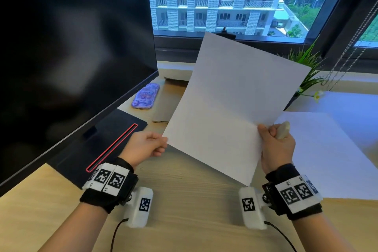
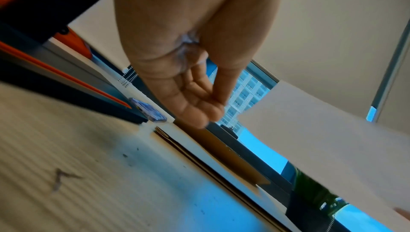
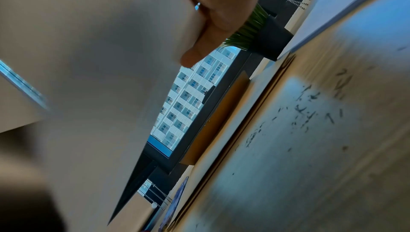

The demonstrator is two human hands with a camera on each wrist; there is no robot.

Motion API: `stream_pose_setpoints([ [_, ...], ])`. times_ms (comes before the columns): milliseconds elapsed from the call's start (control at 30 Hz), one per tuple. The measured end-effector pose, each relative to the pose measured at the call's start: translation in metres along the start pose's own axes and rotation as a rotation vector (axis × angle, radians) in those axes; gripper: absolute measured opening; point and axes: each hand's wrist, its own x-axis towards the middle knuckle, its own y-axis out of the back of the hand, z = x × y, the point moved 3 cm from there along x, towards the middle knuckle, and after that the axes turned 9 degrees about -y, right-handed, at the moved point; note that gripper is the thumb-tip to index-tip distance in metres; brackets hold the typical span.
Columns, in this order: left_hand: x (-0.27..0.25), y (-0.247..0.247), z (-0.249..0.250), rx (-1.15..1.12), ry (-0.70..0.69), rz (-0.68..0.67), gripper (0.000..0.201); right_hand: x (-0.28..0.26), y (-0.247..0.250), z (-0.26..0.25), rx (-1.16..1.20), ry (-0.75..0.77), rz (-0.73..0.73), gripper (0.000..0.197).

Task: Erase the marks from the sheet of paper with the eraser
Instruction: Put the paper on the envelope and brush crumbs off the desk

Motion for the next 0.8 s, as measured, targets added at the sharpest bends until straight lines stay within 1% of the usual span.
stream_pose_setpoints([
  [133, 0.004, 0.018, -0.003, 0.015, -0.051, 0.172, 0.008, 0.0, 0.001, 0.006, 0.025, -0.034, -0.006, 0.043],
  [200, 0.005, 0.019, 0.001, -0.008, -0.106, 0.216, 0.011, -0.002, 0.0, 0.009, 0.04, -0.054, -0.03, 0.044],
  [233, 0.006, 0.017, 0.004, -0.032, -0.129, 0.204, 0.012, -0.003, -0.001, 0.009, 0.042, -0.063, -0.049, 0.044],
  [300, 0.006, 0.008, 0.011, -0.102, -0.144, 0.107, 0.027, -0.005, -0.004, 0.011, 0.043, -0.073, -0.092, 0.045],
  [333, 0.005, 0.003, 0.013, -0.154, -0.137, 0.028, 0.033, -0.006, -0.005, 0.011, 0.042, -0.076, -0.116, 0.046],
  [400, 0.003, -0.006, 0.017, -0.245, -0.096, -0.13, 0.039, -0.009, -0.007, 0.012, 0.038, -0.077, -0.153, 0.048],
  [433, 0.002, -0.009, 0.016, -0.263, -0.074, -0.18, 0.041, -0.01, -0.008, 0.012, 0.03, -0.072, -0.163, 0.048],
  [467, 0.002, -0.011, 0.015, -0.253, -0.055, -0.194, 0.039, -0.012, -0.009, 0.013, 0.023, -0.068, -0.172, 0.047],
  [533, 0.002, -0.013, 0.016, -0.203, -0.034, -0.141, 0.022, -0.014, -0.01, 0.013, 0.037, -0.084, -0.206, 0.046],
  [567, 0.003, -0.013, 0.014, -0.199, -0.025, -0.118, 0.02, -0.015, -0.011, 0.014, 0.052, -0.101, -0.234, 0.046],
  [633, 0.004, -0.014, 0.015, -0.234, -0.02, -0.097, 0.02, -0.015, -0.011, 0.017, 0.059, -0.147, -0.301, 0.049],
  [800, 0.005, -0.011, 0.019, -0.303, -0.059, -0.017, 0.02, -0.025, -0.011, 0.032, -0.006, -0.286, -0.475, 0.041],
])
